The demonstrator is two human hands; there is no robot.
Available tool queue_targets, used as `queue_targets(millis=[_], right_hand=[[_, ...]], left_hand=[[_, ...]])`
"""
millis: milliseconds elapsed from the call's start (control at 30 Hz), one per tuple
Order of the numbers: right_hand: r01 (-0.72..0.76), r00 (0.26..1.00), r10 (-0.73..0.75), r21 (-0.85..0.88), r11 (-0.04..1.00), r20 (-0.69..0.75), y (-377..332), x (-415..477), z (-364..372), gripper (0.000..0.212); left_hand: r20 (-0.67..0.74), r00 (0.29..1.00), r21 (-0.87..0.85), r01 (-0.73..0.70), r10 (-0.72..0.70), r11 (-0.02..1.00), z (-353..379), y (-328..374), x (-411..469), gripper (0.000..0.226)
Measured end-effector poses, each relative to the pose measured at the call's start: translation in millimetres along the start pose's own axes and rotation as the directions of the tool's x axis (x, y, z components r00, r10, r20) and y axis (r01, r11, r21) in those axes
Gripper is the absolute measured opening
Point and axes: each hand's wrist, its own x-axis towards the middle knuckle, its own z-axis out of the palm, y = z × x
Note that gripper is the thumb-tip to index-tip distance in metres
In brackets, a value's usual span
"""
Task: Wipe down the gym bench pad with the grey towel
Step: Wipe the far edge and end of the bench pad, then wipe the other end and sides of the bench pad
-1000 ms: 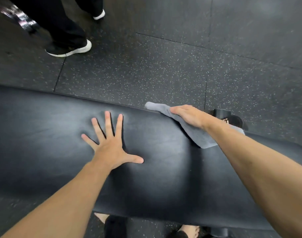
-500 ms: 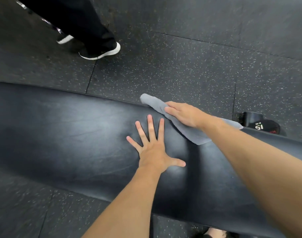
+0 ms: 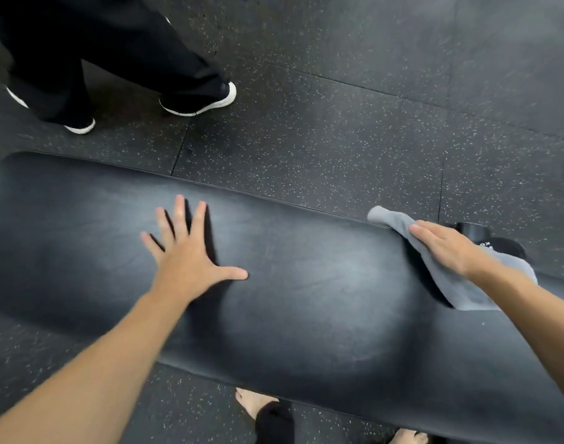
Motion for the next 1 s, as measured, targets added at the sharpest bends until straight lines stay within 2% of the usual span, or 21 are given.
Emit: queue_targets(millis=[67, 133, 200, 300, 533, 633, 800, 867, 1000], right_hand=[[-0.029, 1.0, 0.029, 0.0, 1.0, 0.003, -10, 2, 4, 0.049], [-0.001, 1.0, 0.002, -0.026, 1.0, 0.029, -29, 7, 10, 0.053], [0.06, 0.996, -0.057, -0.043, 0.997, 0.068, -59, 12, 19, 0.047], [0.151, 0.983, -0.145, -0.05, 0.987, 0.115, -125, 19, 39, 0.045], [0.374, 0.913, -0.352, -0.082, 0.924, 0.205, -298, 55, 108, 0.036], [0.464, 0.87, -0.436, -0.083, 0.882, 0.23, -351, 65, 129, 0.042], [0.489, 0.852, -0.465, -0.049, 0.871, 0.238, -356, 68, 135, 0.038], [0.454, 0.872, -0.44, -0.019, 0.891, 0.216, -340, 64, 126, 0.029], [0.36, 0.92, -0.344, -0.057, 0.931, 0.188, -287, 57, 105, 0.035]], left_hand=[[0.032, 0.993, 0.006, 0.116, -0.116, 0.993, -26, -43, 20, 0.16], [0.119, 0.979, -0.014, 0.171, -0.168, 0.985, -43, -76, 35, 0.167], [0.196, 0.972, -0.018, 0.134, -0.128, 0.991, -46, -91, 43, 0.17], [0.218, 0.973, -0.016, 0.081, -0.076, 0.997, -40, -93, 47, 0.169], [0.265, 0.961, -0.023, 0.089, -0.08, 0.996, -45, -94, 49, 0.169], [0.278, 0.956, -0.009, 0.104, -0.097, 0.995, -46, -94, 48, 0.169], [0.294, 0.95, -0.005, 0.115, -0.108, 0.993, -46, -94, 49, 0.17], [0.304, 0.946, 0.003, 0.119, -0.115, 0.993, -49, -91, 49, 0.17], [0.296, 0.947, 0.003, 0.131, -0.126, 0.991, -51, -88, 48, 0.17]])
